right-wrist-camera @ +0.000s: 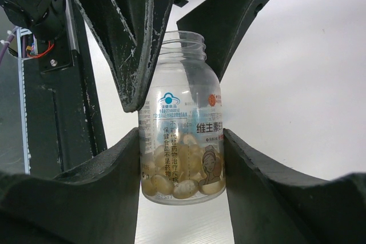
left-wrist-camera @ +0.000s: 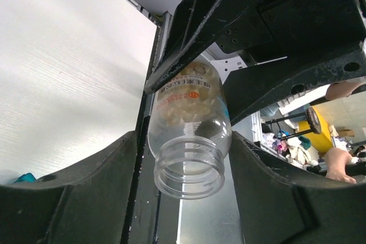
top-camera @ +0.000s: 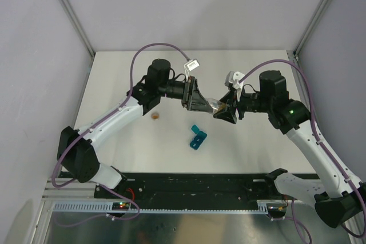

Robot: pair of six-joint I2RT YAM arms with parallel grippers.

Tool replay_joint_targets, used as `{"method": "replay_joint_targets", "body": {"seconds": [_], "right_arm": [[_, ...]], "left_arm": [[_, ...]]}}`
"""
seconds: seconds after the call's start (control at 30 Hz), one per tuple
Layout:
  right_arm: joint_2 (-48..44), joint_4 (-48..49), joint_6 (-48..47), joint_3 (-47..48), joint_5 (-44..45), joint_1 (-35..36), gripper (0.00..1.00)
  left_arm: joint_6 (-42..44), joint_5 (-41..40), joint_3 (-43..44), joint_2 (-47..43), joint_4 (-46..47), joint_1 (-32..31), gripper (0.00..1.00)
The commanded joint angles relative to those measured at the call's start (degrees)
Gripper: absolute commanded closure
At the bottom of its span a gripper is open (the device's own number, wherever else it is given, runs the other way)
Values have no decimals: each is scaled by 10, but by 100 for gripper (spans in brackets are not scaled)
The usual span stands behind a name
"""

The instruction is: Sort the pills into containers

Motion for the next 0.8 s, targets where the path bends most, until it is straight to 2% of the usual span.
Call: {"method": "replay_joint_targets", "body": {"seconds": [0.0, 0.13, 0.17, 0.27, 0.3, 0.37, 0.5, 0.77], "right_arm": [[2, 10, -6, 3, 0, 4, 100], [5, 4, -10, 3, -2, 6, 100], [4, 4, -10, 3, -3, 6, 100], [1, 8, -8, 3, -4, 5, 87], [-2, 10, -5, 3, -5, 4, 83], [-6, 16, 1, 3, -7, 2, 70], [-11, 25, 14, 3, -18, -6, 55], [-13, 43, 32, 3, -57, -22, 38]], "left_arm": [[3, 7, 29, 6, 10, -6, 35], [1, 12, 31, 8, 12, -8, 54], [1, 14, 31, 9, 13, -8, 62], [-4, 26, 28, 9, 23, -8, 89], [-7, 29, 24, 8, 27, -7, 95], [-17, 37, 17, 6, 43, -7, 99], [-40, 53, -1, -4, 87, -8, 100], [-84, 64, -24, -19, 152, -8, 100]]}}
